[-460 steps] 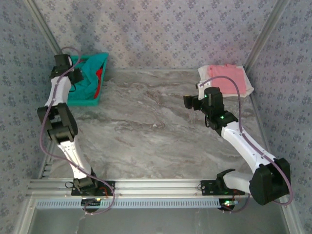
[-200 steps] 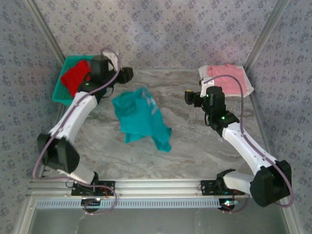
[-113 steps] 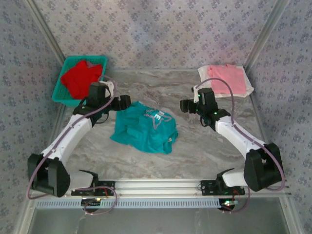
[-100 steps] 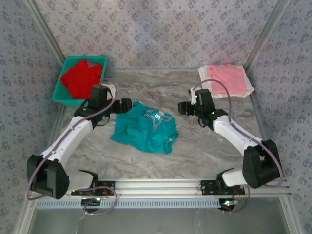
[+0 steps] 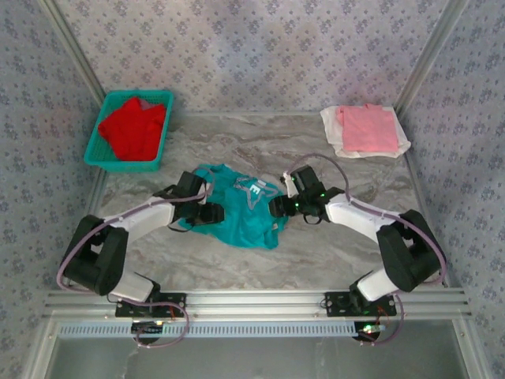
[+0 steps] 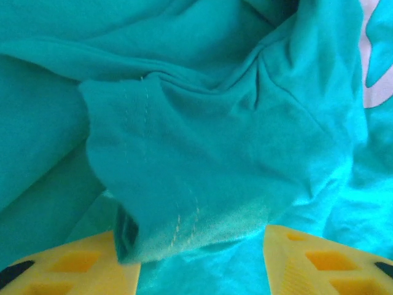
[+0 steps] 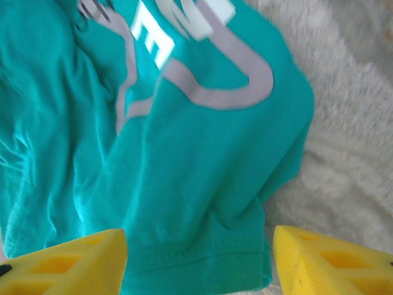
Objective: Fold and stack the t-shirts
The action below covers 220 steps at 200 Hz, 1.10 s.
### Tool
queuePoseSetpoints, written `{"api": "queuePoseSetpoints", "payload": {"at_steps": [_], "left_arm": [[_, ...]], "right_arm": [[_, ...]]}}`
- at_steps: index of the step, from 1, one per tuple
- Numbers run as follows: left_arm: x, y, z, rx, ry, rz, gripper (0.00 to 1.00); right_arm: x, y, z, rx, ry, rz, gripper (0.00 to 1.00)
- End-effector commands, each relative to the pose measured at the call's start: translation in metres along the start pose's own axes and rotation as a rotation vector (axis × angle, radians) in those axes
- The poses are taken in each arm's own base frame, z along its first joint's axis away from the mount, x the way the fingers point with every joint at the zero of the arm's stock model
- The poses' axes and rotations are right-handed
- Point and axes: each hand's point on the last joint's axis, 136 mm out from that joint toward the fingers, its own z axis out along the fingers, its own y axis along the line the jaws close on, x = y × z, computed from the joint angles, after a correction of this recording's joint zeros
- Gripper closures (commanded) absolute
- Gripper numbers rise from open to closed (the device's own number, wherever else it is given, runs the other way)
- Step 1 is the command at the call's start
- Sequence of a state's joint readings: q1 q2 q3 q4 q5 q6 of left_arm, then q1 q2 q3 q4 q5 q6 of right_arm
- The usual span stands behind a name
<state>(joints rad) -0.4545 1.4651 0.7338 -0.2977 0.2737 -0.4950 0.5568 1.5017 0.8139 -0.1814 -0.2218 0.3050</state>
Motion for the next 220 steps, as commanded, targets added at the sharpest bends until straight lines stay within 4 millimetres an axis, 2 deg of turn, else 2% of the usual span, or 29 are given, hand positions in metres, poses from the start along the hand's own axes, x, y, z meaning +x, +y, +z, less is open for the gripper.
{"api": "queuePoseSetpoints", "payload": {"at_steps": [1, 24, 43, 56, 97, 164, 220], "left_arm": [[-0.002, 0.0, 0.01, 0.024, -0.023, -0.013, 0.53], [0.0, 0.004, 0.015, 0.013, -0.022, -0.01, 0.7], [-0.002, 0.012, 0.01, -0.034, -0.045, -0.009, 0.93], [-0.005, 0.015, 0.002, -0.061, -0.074, -0.004, 1.0], [-0.031, 0.016, -0.04, -0.104, -0.215, 0.008, 1.0], [-0.078, -0.007, -0.127, -0.071, -0.444, 0.035, 1.0], [-0.109, -0.027, -0.217, -0.054, -0.701, 0.105, 1.0]], "right_arm": [[0.007, 0.008, 0.008, -0.038, 0.033, 0.032, 0.38], [0.006, 0.009, 0.015, -0.041, 0.047, 0.031, 0.47], [0.004, 0.009, 0.019, -0.044, 0.048, 0.035, 0.64], [0.001, 0.01, 0.019, -0.053, 0.043, 0.039, 0.79], [-0.022, 0.014, -0.002, -0.044, -0.031, 0.021, 1.0], [-0.063, 0.016, -0.057, 0.004, -0.169, -0.047, 1.0], [-0.095, 0.018, -0.131, 0.096, -0.367, -0.162, 1.0]]}}
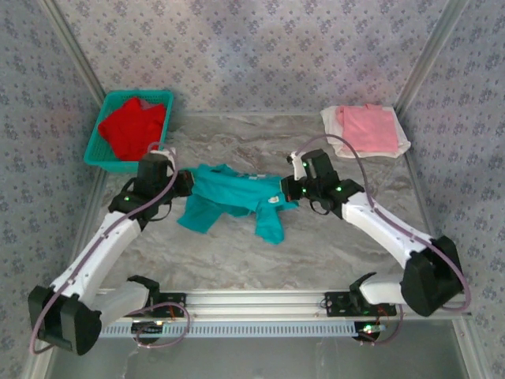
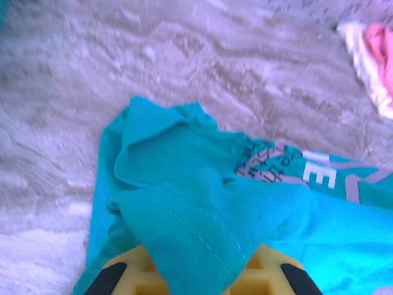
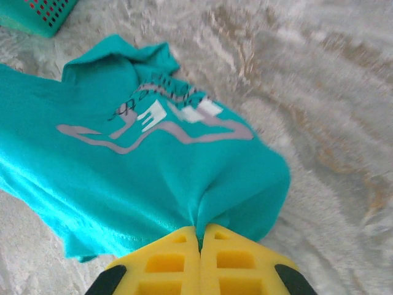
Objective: Fold and stack the t-shirts
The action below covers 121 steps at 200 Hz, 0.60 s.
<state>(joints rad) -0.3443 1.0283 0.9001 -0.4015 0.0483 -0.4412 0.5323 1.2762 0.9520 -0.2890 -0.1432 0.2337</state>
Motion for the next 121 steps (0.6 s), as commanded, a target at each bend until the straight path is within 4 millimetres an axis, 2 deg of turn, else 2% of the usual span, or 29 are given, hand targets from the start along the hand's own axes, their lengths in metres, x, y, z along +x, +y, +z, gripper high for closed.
{"api": "queuePoseSetpoints", "payload": {"at_steps": [1, 23, 42, 93, 106, 121], "left_arm": [[-0.036, -0.006, -0.03, -0.005, -0.119, 0.06, 1.0], [-0.059, -0.025, -0.055, 0.059, -0.193, 0.107, 1.0], [-0.076, -0.047, -0.085, 0.151, -0.258, 0.155, 1.0], [-0.118, -0.082, -0.199, 0.241, -0.449, 0.26, 1.0], [-0.133, -0.09, -0.216, 0.247, -0.477, 0.27, 1.0], [-0.154, -0.099, -0.222, 0.247, -0.507, 0.296, 1.0]], "right_arm": [[-0.029, -0.007, -0.035, 0.068, -0.097, -0.073, 1.0], [-0.047, 0.005, -0.06, 0.04, -0.18, -0.111, 1.0], [-0.054, 0.022, -0.081, -0.011, -0.234, -0.175, 1.0], [-0.051, 0.085, -0.147, -0.189, -0.357, -0.353, 1.0], [-0.054, 0.091, -0.158, -0.193, -0.387, -0.344, 1.0], [-0.062, 0.088, -0.164, -0.17, -0.413, -0.294, 1.0]]}}
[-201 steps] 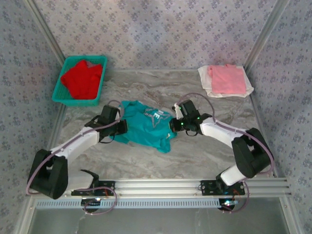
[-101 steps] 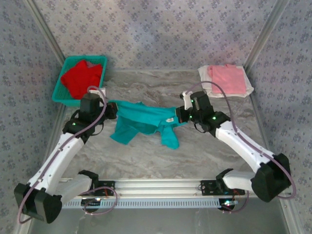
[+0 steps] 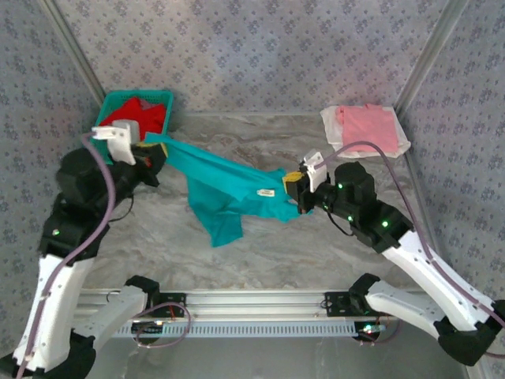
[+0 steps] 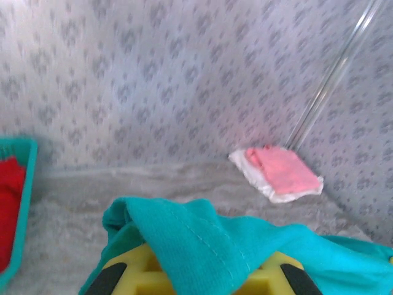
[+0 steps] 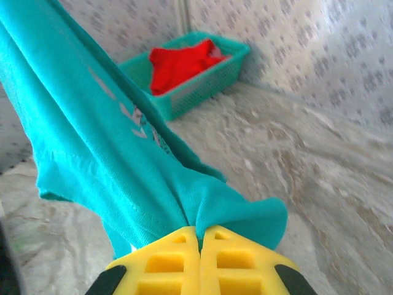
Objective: Fold and stack the t-shirts
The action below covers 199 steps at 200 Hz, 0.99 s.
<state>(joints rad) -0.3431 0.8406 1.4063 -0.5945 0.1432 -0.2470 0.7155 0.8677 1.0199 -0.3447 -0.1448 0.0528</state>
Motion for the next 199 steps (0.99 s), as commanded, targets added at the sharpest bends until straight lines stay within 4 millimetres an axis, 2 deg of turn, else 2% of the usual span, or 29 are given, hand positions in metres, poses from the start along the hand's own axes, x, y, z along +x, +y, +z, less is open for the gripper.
{"api": "queuePoseSetpoints", "payload": {"at_steps": [1, 17, 37, 53, 64, 67, 69, 74, 75, 77, 79, 81, 82, 84, 86, 87, 88, 90, 94, 98, 108, 112, 120, 124, 150, 157, 171, 187, 199], "left_arm": [[-0.039, -0.008, -0.007, -0.002, -0.062, 0.072, 1.0], [-0.06, -0.004, 0.022, -0.029, -0.061, 0.099, 1.0], [-0.069, -0.004, 0.093, 0.005, 0.008, 0.103, 1.0], [-0.059, -0.002, 0.166, 0.042, 0.096, 0.094, 1.0], [-0.042, -0.004, 0.219, 0.084, 0.164, 0.107, 1.0], [-0.024, -0.001, 0.235, 0.086, 0.216, 0.108, 1.0], [-0.029, -0.004, 0.239, 0.094, 0.207, 0.118, 1.0], [-0.016, -0.002, 0.263, 0.094, 0.24, 0.128, 1.0], [-0.007, 0.001, 0.27, 0.09, 0.263, 0.127, 0.99], [-0.013, -0.002, 0.273, 0.095, 0.246, 0.139, 0.98], [0.001, 0.002, 0.286, 0.091, 0.279, 0.142, 0.93], [-0.006, -0.001, 0.289, 0.096, 0.259, 0.153, 0.91], [0.006, 0.002, 0.296, 0.092, 0.286, 0.152, 0.85], [0.008, 0.003, 0.303, 0.092, 0.286, 0.158, 0.78], [0.005, 0.002, 0.308, 0.095, 0.271, 0.166, 0.64], [0.016, 0.005, 0.314, 0.09, 0.301, 0.165, 0.58], [0.005, 0.002, 0.313, 0.095, 0.267, 0.173, 0.53], [0.011, 0.004, 0.321, 0.094, 0.276, 0.175, 0.42], [0.016, 0.006, 0.331, 0.09, 0.275, 0.179, 0.3], [0.02, 0.009, 0.339, 0.08, 0.272, 0.174, 0.27], [0.023, 0.017, 0.347, 0.063, 0.248, 0.139, 0.24], [0.032, 0.022, 0.353, 0.065, 0.266, 0.114, 0.2], [0.036, 0.028, 0.353, 0.065, 0.295, 0.081, 0.11], [0.038, 0.033, 0.351, 0.046, 0.307, 0.079, 0.1], [0.048, 0.061, 0.332, -0.076, 0.389, 0.119, 0.08], [0.048, 0.062, 0.324, -0.06, 0.403, 0.088, 0.08], [0.062, 0.06, 0.313, -0.044, 0.472, 0.074, 0.1], [0.085, 0.059, 0.301, -0.086, 0.572, 0.093, 0.1], [0.104, 0.05, 0.292, -0.066, 0.657, 0.067, 0.11]], "right_arm": [[-0.015, -0.007, -0.013, 0.064, -0.03, 0.019, 1.0], [-0.012, -0.022, -0.007, 0.128, -0.012, 0.086, 1.0], [-0.001, -0.059, 0.006, 0.246, 0.033, 0.188, 1.0], [0.017, -0.094, 0.018, 0.327, 0.076, 0.308, 1.0], [0.035, -0.124, 0.025, 0.405, 0.108, 0.385, 1.0], [0.04, -0.13, 0.027, 0.423, 0.12, 0.404, 1.0], [0.044, -0.137, 0.028, 0.44, 0.126, 0.421, 1.0], [0.053, -0.15, 0.03, 0.472, 0.14, 0.455, 1.0], [0.054, -0.152, 0.03, 0.479, 0.141, 0.461, 1.0], [0.058, -0.158, 0.03, 0.492, 0.144, 0.475, 1.0], [0.061, -0.163, 0.031, 0.505, 0.147, 0.487, 0.98], [0.064, -0.167, 0.032, 0.515, 0.151, 0.498, 0.96], [0.065, -0.17, 0.032, 0.521, 0.152, 0.504, 0.93], [0.069, -0.174, 0.033, 0.534, 0.159, 0.515, 0.89], [0.073, -0.18, 0.033, 0.548, 0.163, 0.528, 0.84], [0.074, -0.182, 0.033, 0.554, 0.165, 0.533, 0.81], [0.076, -0.184, 0.033, 0.56, 0.169, 0.538, 0.8], [0.08, -0.189, 0.033, 0.575, 0.174, 0.552, 0.75], [0.086, -0.198, 0.033, 0.599, 0.182, 0.577, 0.7], [0.091, -0.206, 0.033, 0.616, 0.189, 0.603, 0.68], [0.105, -0.221, 0.032, 0.634, 0.212, 0.659, 0.64], [0.108, -0.227, 0.03, 0.637, 0.215, 0.677, 0.61], [0.111, -0.234, 0.027, 0.644, 0.219, 0.687, 0.57], [0.11, -0.237, 0.025, 0.65, 0.215, 0.683, 0.56], [0.103, -0.233, 0.022, 0.63, 0.209, 0.595, 0.53], [0.103, -0.23, 0.026, 0.611, 0.217, 0.573, 0.53], [0.108, -0.226, 0.036, 0.57, 0.261, 0.555, 0.53], [0.12, -0.224, 0.051, 0.534, 0.344, 0.559, 0.53], [0.131, -0.223, 0.063, 0.518, 0.405, 0.553, 0.52]]}}
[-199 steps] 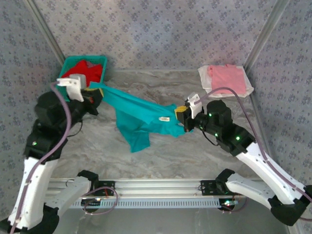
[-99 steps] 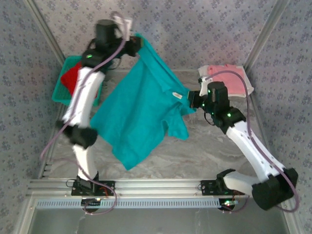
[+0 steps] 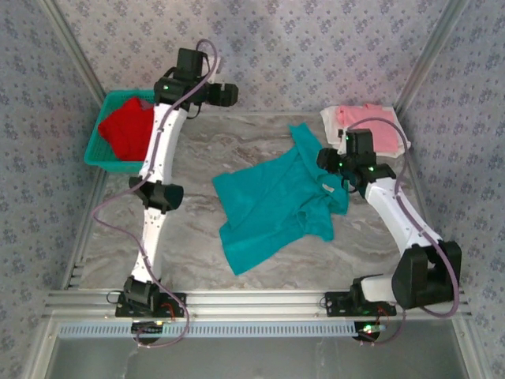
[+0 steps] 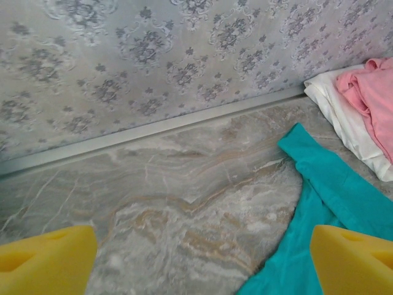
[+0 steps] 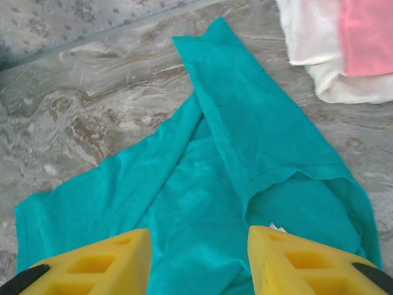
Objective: Fold and stack the t-shirts
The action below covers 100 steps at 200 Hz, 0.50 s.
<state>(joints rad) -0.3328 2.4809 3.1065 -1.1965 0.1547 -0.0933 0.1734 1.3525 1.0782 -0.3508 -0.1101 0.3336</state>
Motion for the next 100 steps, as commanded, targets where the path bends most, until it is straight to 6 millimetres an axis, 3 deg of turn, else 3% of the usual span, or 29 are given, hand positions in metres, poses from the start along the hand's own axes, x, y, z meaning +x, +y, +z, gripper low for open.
{"api": "queuePoseSetpoints", "payload": {"at_steps": [1, 23, 25, 31, 50, 68, 77, 100], "left_arm": [[0.033, -0.026, -0.033, 0.026, 0.134, 0.013, 0.11], [0.061, -0.041, -0.032, 0.03, 0.258, 0.003, 0.11], [0.064, -0.041, -0.031, 0.032, 0.274, -0.006, 0.11], [0.072, -0.041, -0.034, 0.048, 0.312, -0.041, 0.11], [0.109, -0.026, -0.044, 0.007, 0.439, -0.088, 0.1], [0.136, -0.008, -0.061, 0.023, 0.374, -0.187, 0.09], [0.158, 0.002, -0.064, 0.056, 0.361, -0.259, 0.1], [0.184, -0.005, -0.062, 0.096, 0.246, -0.241, 0.13]], "right_arm": [[0.016, 0.01, 0.023, -0.023, 0.121, -0.07, 0.52], [0.033, 0.01, 0.045, -0.004, 0.203, -0.082, 0.52], [0.024, 0.013, 0.045, -0.009, 0.187, -0.084, 0.52], [0.022, 0.017, 0.048, -0.015, 0.194, -0.087, 0.52], [0.025, 0.022, 0.057, -0.017, 0.229, -0.097, 0.52], [0.026, 0.027, 0.064, -0.023, 0.243, -0.105, 0.52], [0.025, 0.028, 0.066, -0.022, 0.245, -0.106, 0.52], [0.02, 0.02, 0.074, 0.029, 0.221, -0.119, 0.52]]}}
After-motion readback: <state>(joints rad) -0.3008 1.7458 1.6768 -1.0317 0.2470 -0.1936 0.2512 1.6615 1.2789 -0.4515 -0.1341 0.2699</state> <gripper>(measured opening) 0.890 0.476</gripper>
